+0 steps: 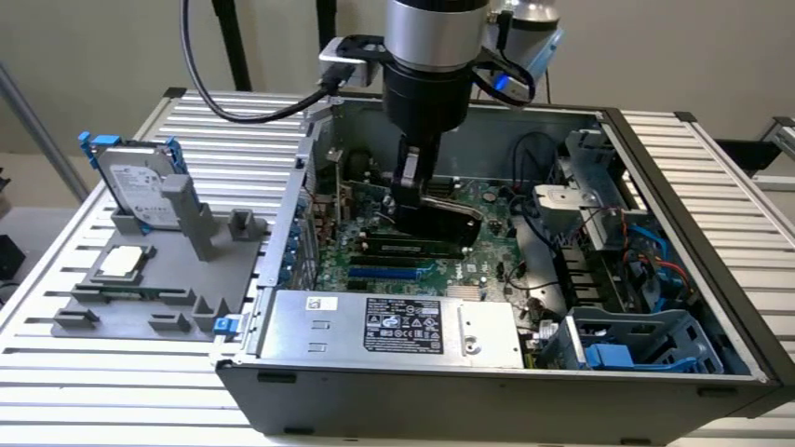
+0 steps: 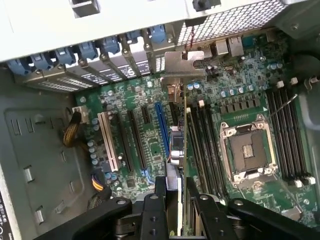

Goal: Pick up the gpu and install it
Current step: 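Insert the gpu into the slot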

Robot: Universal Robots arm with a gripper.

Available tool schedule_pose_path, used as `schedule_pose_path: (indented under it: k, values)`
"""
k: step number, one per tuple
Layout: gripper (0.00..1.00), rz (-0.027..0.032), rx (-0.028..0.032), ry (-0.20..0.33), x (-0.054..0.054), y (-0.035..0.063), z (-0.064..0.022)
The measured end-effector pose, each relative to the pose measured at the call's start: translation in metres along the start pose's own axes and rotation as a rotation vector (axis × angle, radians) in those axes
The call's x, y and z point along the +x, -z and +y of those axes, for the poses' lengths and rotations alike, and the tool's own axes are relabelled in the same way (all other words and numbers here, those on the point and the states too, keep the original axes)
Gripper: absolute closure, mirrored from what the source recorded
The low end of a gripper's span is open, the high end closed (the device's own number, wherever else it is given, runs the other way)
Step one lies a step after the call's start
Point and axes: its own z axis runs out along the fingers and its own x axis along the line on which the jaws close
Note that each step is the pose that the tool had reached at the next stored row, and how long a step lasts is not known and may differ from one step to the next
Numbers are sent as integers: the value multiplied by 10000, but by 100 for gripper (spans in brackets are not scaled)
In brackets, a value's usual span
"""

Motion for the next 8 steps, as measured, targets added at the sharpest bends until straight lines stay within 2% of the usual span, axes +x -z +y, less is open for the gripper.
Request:
schedule_pose_path:
  k: [8]
  values:
    - [100, -2, -23, 1456, 2, -113, 0]
